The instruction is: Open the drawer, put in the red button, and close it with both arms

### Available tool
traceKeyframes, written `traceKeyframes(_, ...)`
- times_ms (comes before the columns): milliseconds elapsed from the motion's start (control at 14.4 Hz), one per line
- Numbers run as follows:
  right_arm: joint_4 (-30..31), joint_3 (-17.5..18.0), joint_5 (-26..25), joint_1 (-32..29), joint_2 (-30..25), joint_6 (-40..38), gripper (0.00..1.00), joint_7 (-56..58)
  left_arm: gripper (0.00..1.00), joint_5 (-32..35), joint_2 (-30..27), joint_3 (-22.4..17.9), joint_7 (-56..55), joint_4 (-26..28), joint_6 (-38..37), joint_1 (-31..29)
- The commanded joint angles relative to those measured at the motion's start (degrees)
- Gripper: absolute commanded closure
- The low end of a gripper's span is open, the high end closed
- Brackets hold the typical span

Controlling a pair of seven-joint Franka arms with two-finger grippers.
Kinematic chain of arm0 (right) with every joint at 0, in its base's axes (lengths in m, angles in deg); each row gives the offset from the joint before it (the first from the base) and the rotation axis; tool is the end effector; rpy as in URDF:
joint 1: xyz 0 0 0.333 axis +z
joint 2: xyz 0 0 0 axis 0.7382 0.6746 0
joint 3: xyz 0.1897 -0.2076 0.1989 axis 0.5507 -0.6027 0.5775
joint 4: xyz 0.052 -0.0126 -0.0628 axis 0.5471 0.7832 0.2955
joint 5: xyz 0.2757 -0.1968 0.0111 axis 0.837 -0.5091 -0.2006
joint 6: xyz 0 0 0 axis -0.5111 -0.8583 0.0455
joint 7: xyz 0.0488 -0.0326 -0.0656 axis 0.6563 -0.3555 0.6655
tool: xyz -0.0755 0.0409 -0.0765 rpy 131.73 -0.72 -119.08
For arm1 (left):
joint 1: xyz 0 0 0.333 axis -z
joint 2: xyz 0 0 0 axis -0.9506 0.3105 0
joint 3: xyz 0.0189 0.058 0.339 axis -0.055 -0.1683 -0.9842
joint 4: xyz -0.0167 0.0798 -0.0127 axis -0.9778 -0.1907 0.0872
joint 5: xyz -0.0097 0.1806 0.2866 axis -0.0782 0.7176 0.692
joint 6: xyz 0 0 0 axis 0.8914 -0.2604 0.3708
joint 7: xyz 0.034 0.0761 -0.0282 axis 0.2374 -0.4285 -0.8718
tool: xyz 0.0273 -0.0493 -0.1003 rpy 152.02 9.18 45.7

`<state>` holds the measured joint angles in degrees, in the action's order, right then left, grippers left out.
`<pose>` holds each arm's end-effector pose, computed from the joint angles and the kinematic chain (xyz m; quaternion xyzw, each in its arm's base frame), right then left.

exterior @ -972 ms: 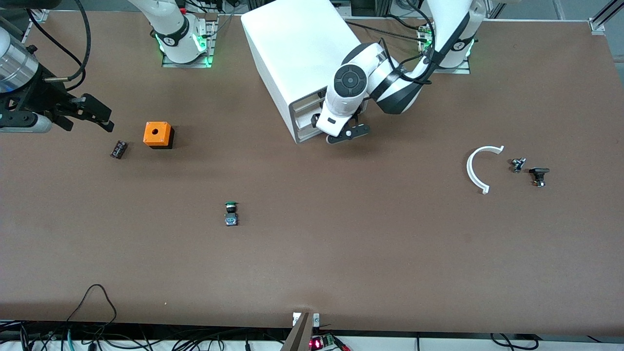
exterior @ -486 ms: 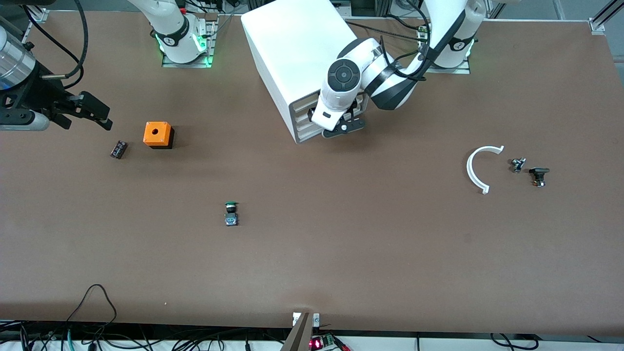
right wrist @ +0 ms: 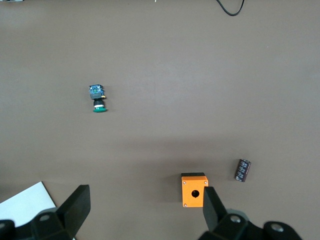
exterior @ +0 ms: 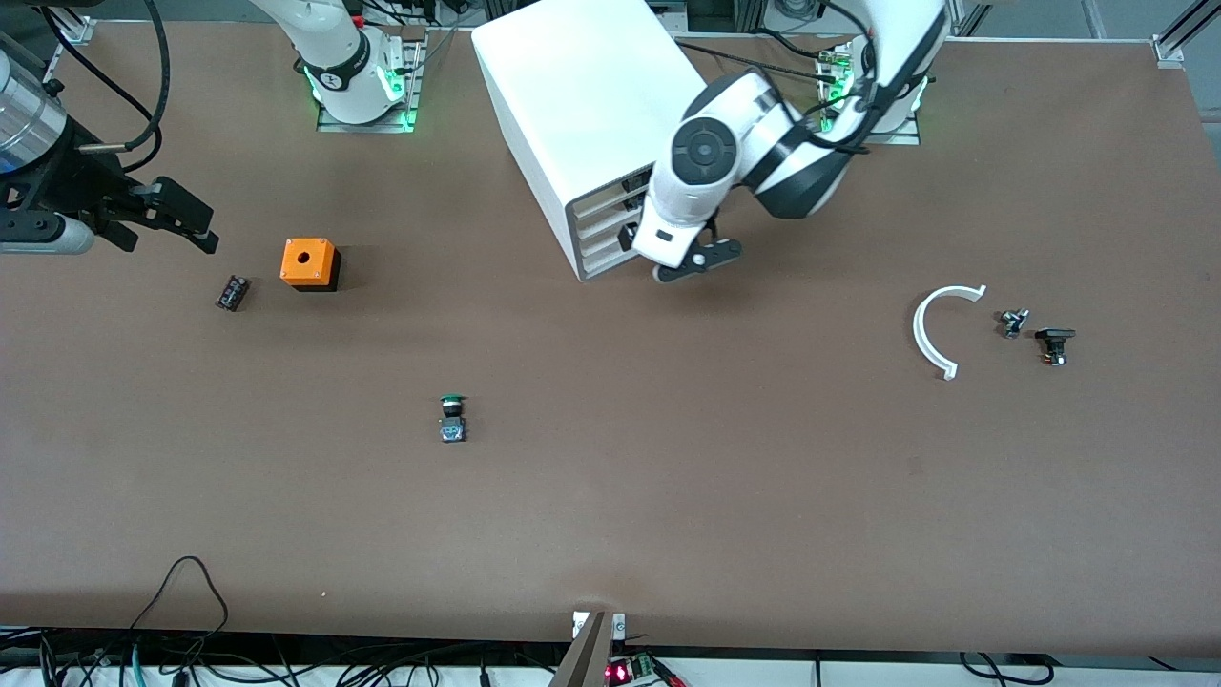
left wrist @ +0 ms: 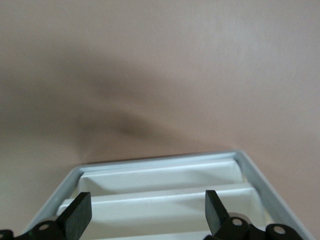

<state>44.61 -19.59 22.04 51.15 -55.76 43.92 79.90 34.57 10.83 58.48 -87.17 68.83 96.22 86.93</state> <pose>0.5029 0.0491 0.6367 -0.9989 0.0220 -0.0364 0.0198 0.4330 -0.3856 0.3902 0.9701 0.2075 -0.1247 0.0181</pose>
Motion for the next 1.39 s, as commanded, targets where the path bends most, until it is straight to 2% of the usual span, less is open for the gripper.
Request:
traceKeyframes(0,-1.47,-0.14,-0.24,0.03,0.51,-1.22,0.00,0.70,0.00,-1.56,-2.74,0.47,0.94,-2.21,-4.05,-3.67)
traceKeyframes(208,-1.47,-0.14,-0.32,0.03,0.51,-1.22,0.00,0.79,0.00,-1.47,-2.75,0.21,4.26,-7.38,-10.28,-7.88)
traceKeyframes(556,-1.47,-0.14,-0.33,0.03,0.51,-1.22,0.00,0.70,0.00,-0.68,-3.01,-0.14,24.80,-15.21,-23.46,-17.46)
traceKeyframes(764,-1.47,-0.14,-0.41,0.03,0.51,-1.22,0.00,1.23,0.00,0.80,-3.71,-0.32,36.49,-19.08,-26.55,-23.08)
traceKeyframes(1111,-1.47,-0.14,-0.41,0.03,0.51,-2.01,0.00,4.66,0.00,7.13,-4.06,-0.49,55.48,-25.50,-31.48,-28.37)
traceKeyframes(1181,-1.47,-0.14,-0.41,0.03,0.42,-1.92,0.00,4.49,0.00,7.58,-5.63,-1.54,59.08,-25.33,-31.48,-28.55)
traceKeyframes(1319,-1.47,-0.14,-0.33,0.03,0.51,-2.01,0.00,4.31,0.00,7.49,-8.44,-6.97,66.47,-23.76,-30.78,-27.33)
